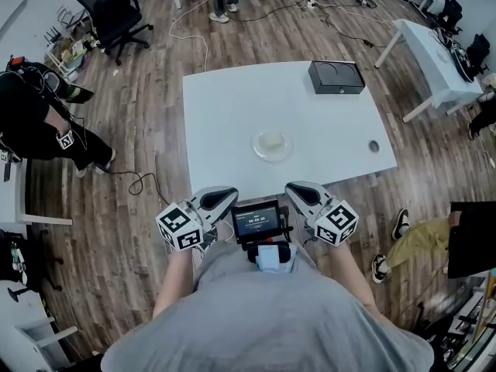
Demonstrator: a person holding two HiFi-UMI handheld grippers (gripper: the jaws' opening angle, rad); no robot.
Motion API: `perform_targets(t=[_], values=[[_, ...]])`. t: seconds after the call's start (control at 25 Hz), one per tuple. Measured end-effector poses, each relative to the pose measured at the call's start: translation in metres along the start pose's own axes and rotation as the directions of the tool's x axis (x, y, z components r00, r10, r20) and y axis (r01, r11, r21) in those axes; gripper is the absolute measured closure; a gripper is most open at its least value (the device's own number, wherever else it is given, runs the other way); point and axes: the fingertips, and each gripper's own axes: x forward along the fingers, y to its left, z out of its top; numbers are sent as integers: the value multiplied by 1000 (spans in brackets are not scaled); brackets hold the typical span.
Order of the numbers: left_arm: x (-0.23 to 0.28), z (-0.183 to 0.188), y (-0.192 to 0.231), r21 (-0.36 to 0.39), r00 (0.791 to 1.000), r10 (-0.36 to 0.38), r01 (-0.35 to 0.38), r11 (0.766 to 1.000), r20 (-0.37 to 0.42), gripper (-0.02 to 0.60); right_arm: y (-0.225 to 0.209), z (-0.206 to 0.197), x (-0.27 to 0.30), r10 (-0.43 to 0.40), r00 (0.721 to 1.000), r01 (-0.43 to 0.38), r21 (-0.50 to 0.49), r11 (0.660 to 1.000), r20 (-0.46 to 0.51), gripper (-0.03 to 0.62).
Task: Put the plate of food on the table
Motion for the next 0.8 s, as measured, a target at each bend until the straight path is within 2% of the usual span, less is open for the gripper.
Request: perform_targets(t=[0.28, 0.8], values=[[-2, 10, -4, 17, 1000, 4, -5, 1000, 29, 561, 1, 14, -8, -31, 999, 31, -12, 999, 11, 563], [-13, 15, -7, 21, 998, 19, -20, 1000, 53, 561, 10, 19, -10, -32, 999, 32, 13, 999, 4, 565]])
